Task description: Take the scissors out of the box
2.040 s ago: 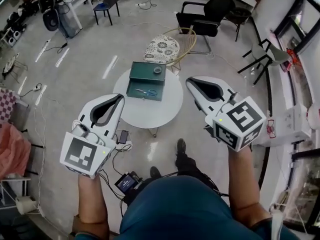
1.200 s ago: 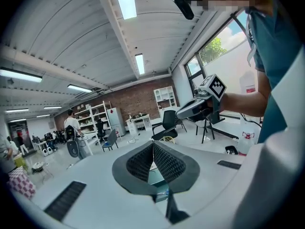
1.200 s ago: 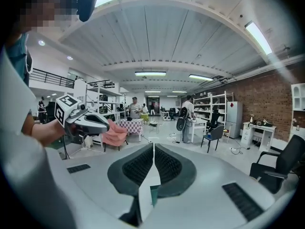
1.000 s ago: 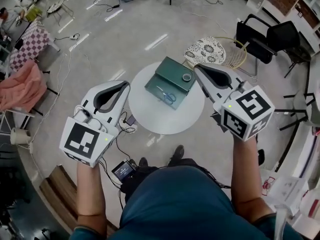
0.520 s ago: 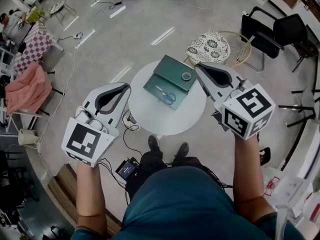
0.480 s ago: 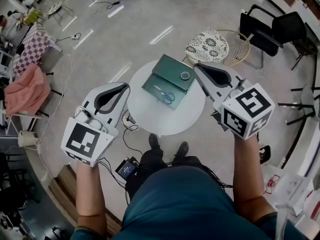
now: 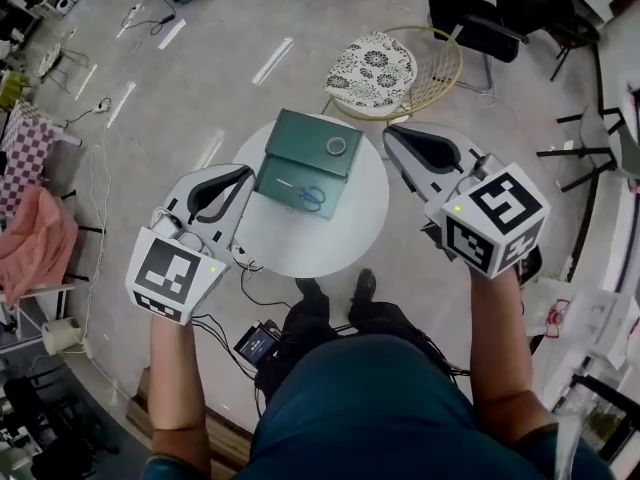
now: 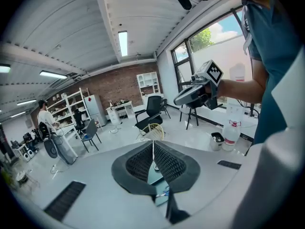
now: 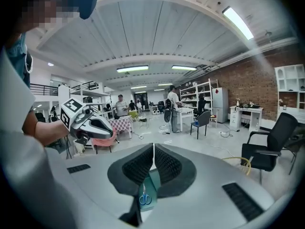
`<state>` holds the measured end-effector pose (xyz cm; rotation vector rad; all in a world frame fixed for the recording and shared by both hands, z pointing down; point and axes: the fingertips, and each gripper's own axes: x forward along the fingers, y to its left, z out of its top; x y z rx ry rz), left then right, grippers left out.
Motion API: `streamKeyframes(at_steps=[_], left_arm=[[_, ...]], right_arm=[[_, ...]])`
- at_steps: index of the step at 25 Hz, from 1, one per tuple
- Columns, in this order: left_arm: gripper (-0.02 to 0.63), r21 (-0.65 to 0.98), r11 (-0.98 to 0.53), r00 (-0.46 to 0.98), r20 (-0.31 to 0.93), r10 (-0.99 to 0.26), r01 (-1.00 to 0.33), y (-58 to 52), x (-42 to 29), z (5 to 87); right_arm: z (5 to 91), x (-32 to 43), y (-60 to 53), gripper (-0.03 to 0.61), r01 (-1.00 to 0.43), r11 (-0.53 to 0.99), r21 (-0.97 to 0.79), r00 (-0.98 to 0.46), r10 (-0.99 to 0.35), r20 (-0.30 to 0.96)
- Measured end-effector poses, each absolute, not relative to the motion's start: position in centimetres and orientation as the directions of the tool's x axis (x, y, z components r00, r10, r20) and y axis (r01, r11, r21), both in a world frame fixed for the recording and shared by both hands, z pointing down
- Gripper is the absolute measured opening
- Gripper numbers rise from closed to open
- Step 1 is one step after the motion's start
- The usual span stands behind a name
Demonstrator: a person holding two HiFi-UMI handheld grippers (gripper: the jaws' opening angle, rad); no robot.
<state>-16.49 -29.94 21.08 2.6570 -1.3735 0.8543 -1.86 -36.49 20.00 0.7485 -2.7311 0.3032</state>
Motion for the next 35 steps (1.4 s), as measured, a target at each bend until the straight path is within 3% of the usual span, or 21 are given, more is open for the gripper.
streamKeyframes(at_steps=[11, 27, 35], left_arm=[[0.022, -0.147, -0.752, 0.540, 0.610, -0.580, -0.642, -35.7, -14.6, 32.1], [0.026, -0.062, -0.875, 0.534, 0.771, -0.348, -0.480, -38.3, -12.6, 48.2], [0.114, -0.016, -0.924, 0.476, 0.854, -0.212, -0.383, -38.4, -12.2, 57.6]], right_arm=[[27.5, 0.9, -40.8, 0.038, -0.621, 0.763, -0.181, -0.756, -0.522, 0.394], [37.9, 3.5, -43.4, 0.038, -0.673, 0.700, -0.238, -0.717, -0.539, 0.442], [43.6, 5.4, -43.5, 0.038, -0.708, 0.653, -0.271, -0.687, -0.545, 0.481]])
